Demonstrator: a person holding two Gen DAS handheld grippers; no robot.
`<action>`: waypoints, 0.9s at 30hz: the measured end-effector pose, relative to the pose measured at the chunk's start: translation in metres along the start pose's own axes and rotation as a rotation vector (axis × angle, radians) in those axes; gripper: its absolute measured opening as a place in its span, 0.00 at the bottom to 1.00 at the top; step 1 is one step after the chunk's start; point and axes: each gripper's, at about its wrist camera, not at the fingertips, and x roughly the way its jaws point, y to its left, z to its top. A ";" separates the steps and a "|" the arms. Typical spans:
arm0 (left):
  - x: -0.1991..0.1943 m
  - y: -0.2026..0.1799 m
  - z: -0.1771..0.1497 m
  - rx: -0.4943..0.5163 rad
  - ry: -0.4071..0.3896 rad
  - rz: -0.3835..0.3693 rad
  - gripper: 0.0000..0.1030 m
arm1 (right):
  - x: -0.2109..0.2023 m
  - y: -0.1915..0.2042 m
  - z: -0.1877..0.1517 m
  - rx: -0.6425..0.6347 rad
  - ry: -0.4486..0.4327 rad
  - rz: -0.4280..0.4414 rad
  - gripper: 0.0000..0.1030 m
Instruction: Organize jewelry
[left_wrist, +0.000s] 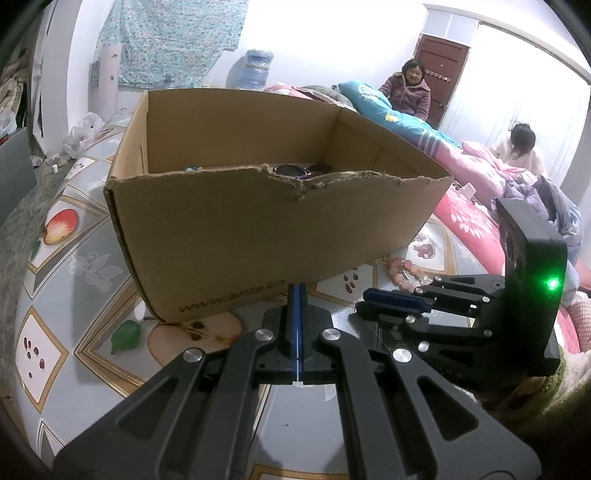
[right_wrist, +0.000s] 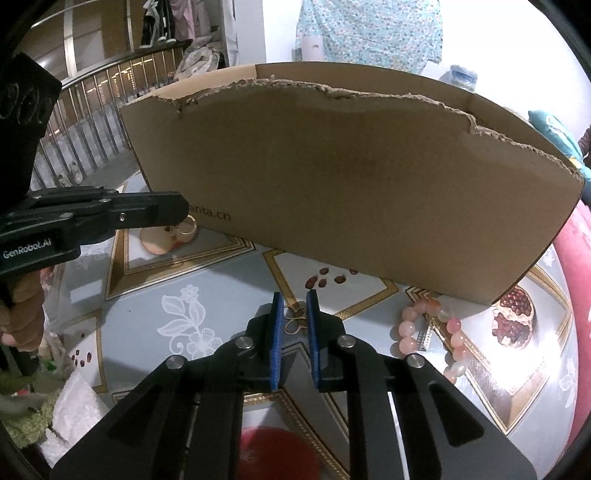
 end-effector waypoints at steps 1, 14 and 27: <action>0.000 0.000 0.000 0.000 0.000 0.000 0.00 | 0.000 0.000 0.000 0.000 0.001 0.000 0.03; 0.000 0.000 0.000 0.000 -0.001 0.000 0.00 | -0.010 -0.010 0.000 0.012 0.002 -0.011 0.04; 0.001 0.003 0.003 -0.002 -0.011 0.009 0.00 | 0.002 -0.002 -0.001 -0.006 0.049 0.021 0.04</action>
